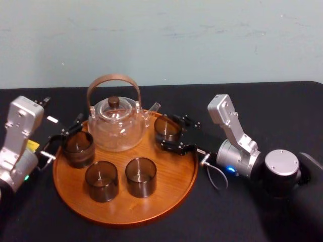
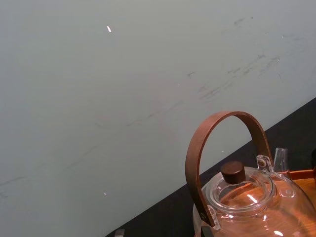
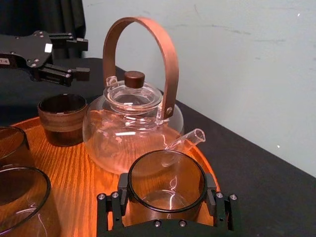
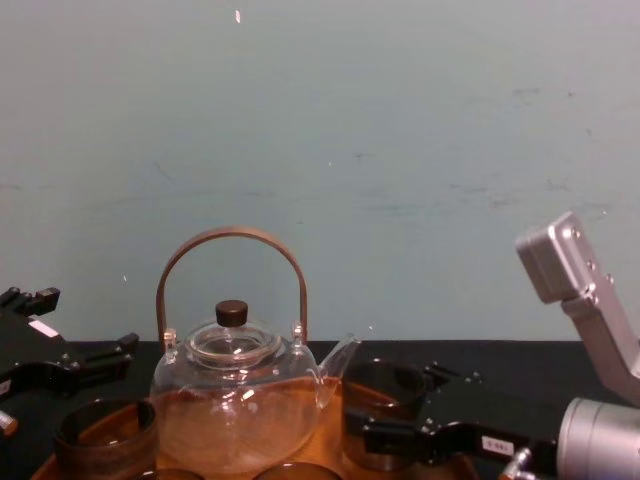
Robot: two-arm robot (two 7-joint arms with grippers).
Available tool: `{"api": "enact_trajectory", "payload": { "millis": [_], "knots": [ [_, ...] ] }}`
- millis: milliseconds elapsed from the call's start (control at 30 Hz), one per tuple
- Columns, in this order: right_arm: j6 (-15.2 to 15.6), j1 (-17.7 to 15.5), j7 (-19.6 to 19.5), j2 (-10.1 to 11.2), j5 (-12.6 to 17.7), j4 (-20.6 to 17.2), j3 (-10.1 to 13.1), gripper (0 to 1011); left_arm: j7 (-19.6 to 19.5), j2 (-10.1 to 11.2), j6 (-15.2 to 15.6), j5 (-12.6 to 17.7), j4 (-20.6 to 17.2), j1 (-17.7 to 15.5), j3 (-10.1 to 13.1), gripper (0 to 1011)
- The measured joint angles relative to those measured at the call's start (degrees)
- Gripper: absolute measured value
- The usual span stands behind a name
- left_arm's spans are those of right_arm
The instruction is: Pick up the glass from the table and place it on the tray.
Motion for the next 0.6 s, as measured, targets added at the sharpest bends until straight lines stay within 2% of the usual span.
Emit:
{"api": "enact_trajectory", "payload": {
  "millis": [367, 600],
  "knots": [
    [-1.0, 0.9, 0.1, -0.9, -0.5, 2.6, -0.6, 904, 0.0, 0.0, 0.0, 0.0, 0.0, 0.0, 0.0, 1001],
    [-1.2, 0.9, 0.1, -1.1, -0.7, 2.9, -0.7, 904, 0.0, 0.0, 0.0, 0.0, 0.0, 0.0, 0.0, 1001]
  ]
}}
